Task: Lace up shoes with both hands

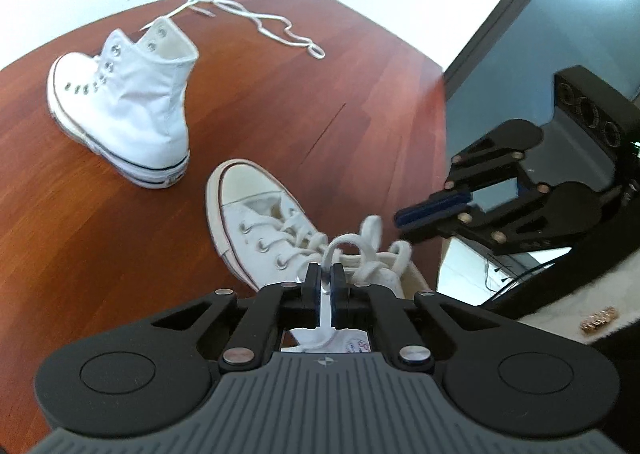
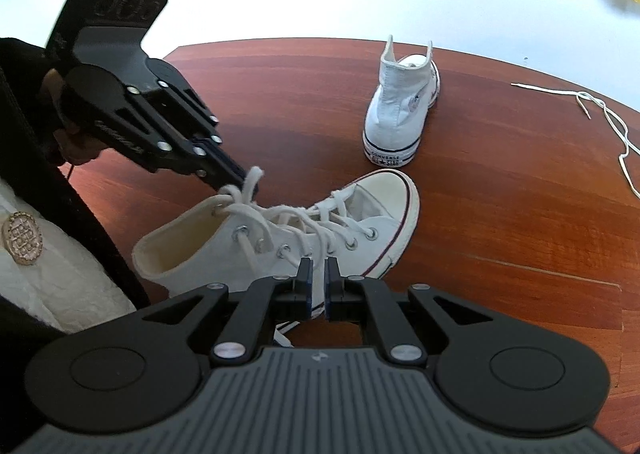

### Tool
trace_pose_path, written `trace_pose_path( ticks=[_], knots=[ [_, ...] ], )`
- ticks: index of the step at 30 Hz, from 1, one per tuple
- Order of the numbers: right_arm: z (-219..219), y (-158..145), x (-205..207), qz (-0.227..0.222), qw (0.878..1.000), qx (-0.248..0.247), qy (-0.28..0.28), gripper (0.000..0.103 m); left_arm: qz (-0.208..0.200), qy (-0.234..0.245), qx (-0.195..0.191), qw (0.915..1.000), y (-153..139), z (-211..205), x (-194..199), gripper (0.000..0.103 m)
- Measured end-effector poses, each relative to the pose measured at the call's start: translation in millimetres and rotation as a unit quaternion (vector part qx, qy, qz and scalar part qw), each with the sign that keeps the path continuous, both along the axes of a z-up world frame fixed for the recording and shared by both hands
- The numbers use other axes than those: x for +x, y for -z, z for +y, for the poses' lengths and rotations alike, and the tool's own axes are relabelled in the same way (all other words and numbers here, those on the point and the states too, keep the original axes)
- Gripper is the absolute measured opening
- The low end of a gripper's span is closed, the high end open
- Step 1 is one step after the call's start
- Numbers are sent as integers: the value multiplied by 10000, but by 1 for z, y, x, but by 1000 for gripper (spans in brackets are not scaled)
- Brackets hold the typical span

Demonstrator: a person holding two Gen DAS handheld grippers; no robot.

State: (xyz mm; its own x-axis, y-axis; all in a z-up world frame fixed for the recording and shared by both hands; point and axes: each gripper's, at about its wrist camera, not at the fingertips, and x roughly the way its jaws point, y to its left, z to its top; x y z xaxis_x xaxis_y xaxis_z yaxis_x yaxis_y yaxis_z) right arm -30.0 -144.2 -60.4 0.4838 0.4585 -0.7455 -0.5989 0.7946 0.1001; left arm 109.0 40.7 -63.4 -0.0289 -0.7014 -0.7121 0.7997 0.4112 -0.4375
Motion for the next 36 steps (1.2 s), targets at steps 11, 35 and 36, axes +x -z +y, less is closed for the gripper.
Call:
trace_pose_path(
  ticks=[11,35,36],
  knots=[
    [2,-7,0,-81,9997,210,-116,21,238,-139,-148,9995,-3,16,-1,16],
    [12,8,17,216,9973,551,-428,13,1280,347,-634,9891,20,10,28,18],
    [13,9,18,224,9972,552,-443,12,1362,359,-656,9879,22,9,30,15]
  ],
)
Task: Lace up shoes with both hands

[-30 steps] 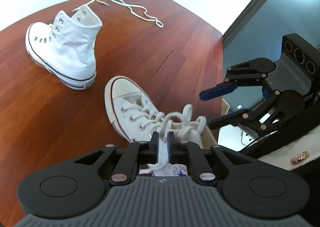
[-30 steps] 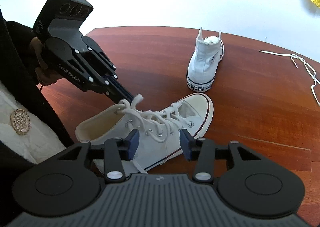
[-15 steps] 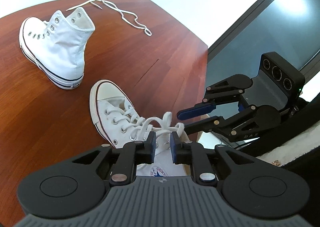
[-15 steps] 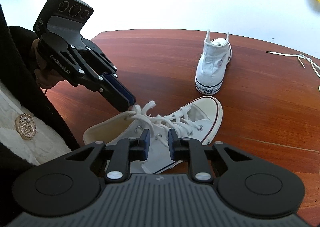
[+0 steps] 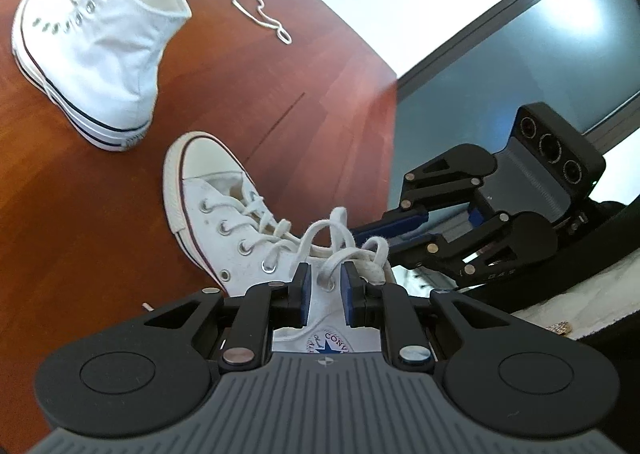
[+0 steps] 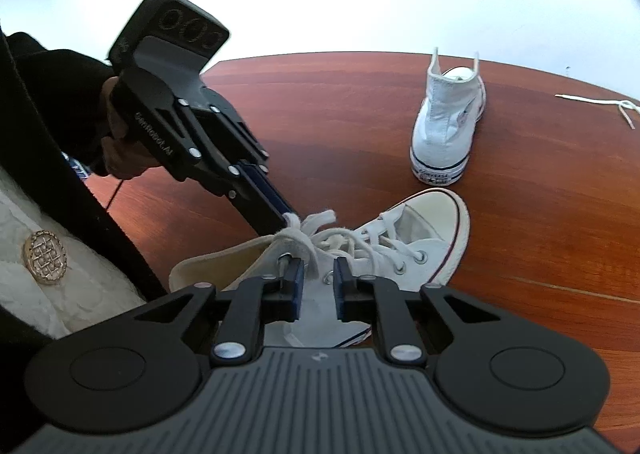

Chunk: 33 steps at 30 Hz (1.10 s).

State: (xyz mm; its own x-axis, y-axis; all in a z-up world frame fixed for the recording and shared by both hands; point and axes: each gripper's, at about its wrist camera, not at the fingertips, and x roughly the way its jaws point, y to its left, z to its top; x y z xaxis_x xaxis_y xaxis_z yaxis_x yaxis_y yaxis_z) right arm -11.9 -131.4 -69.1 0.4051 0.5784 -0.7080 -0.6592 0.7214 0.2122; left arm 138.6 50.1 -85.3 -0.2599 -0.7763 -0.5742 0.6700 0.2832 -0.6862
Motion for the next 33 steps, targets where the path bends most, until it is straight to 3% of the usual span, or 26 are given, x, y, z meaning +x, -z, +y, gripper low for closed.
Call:
trace_pose_path(
  ticks=[2,3,6,16,24,33],
  knots=[
    [0,0,1,35,10000,16,-19,9,109,23,-46,9999,3,-1,1,13],
    [0,0,1,41,10000,12,-18,9,100,39,-70,9999,3,-2,0,4],
    [0,-1,0,33,10000,40,26,3,-182,62,-124,9997,0,-3,-7,2],
    [-1,-12,-9,-253,9988,81,411,3,-809,-568,-30,9951,-17,3,-24,2],
    [-6,-32,-23,-666,9945,258,763,2,-1255,-863,-225,9881,-43,14,-43,2],
    [-12,-48,-35,-992,9862,321,1283,2,-1438,-1227,-127,9819,-48,24,-45,2]
  ],
)
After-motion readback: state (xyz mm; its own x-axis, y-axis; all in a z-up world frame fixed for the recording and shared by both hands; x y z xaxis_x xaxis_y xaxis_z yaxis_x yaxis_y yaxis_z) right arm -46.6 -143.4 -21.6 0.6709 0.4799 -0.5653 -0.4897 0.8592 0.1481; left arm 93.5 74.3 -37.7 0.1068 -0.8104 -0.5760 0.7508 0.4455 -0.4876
